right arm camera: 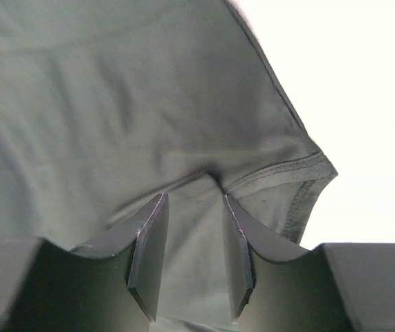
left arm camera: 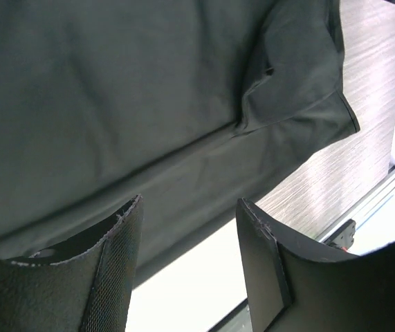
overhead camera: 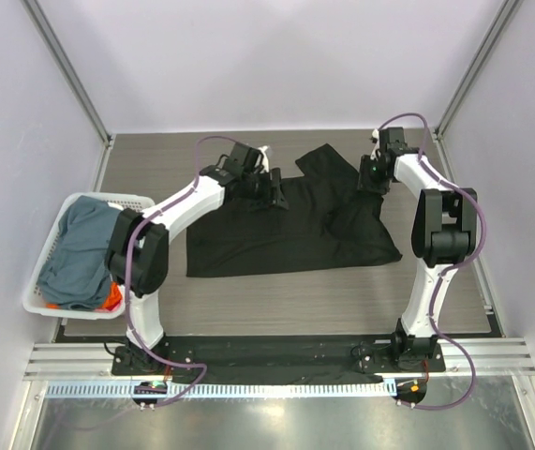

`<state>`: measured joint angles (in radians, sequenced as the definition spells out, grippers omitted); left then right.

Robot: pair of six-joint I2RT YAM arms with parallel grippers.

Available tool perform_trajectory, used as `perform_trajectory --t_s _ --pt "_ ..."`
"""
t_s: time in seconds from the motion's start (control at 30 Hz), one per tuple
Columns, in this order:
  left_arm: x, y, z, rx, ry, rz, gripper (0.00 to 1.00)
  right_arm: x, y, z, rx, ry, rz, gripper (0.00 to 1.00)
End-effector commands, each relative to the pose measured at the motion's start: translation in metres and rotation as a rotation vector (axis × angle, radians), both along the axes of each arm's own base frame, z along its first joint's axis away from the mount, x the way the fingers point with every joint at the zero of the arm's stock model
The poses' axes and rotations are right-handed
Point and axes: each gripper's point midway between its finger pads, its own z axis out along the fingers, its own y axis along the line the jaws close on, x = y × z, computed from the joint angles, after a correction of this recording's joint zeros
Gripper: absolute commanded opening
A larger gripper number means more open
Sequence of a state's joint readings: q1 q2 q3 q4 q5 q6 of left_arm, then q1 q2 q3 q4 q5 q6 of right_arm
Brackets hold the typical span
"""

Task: Fold and stack the t-shirts
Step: Fold the tshirt

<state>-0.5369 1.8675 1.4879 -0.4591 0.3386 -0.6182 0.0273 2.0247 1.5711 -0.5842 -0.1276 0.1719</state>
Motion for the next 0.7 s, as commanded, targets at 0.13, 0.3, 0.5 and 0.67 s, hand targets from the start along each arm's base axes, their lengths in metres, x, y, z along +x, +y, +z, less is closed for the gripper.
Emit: perform_trajectory --t_s 0.13,0.3,0.5,0.67 --pt "0.02 -0.06 0.002 0.011 -0.132 -0.103 0.57 0.012 -0.001 0.004 0.0 -0.024 0.09 0.4" --pt "0.029 -0.093 -0.025 0.026 -0.121 -0.146 0.55 0.011 -0.002 -0.009 -0.02 -0.002 0.123 0.38" --pt "0.035 -0.121 -0.039 0.036 -0.143 -0.199 0.55 0.013 0.005 -0.014 -0.026 -0.006 0.167 0.36" --pt "0.036 -0.138 -0.056 0.022 -0.129 -0.243 0.56 0.012 0.001 -0.019 -0.054 0.004 0.163 0.27"
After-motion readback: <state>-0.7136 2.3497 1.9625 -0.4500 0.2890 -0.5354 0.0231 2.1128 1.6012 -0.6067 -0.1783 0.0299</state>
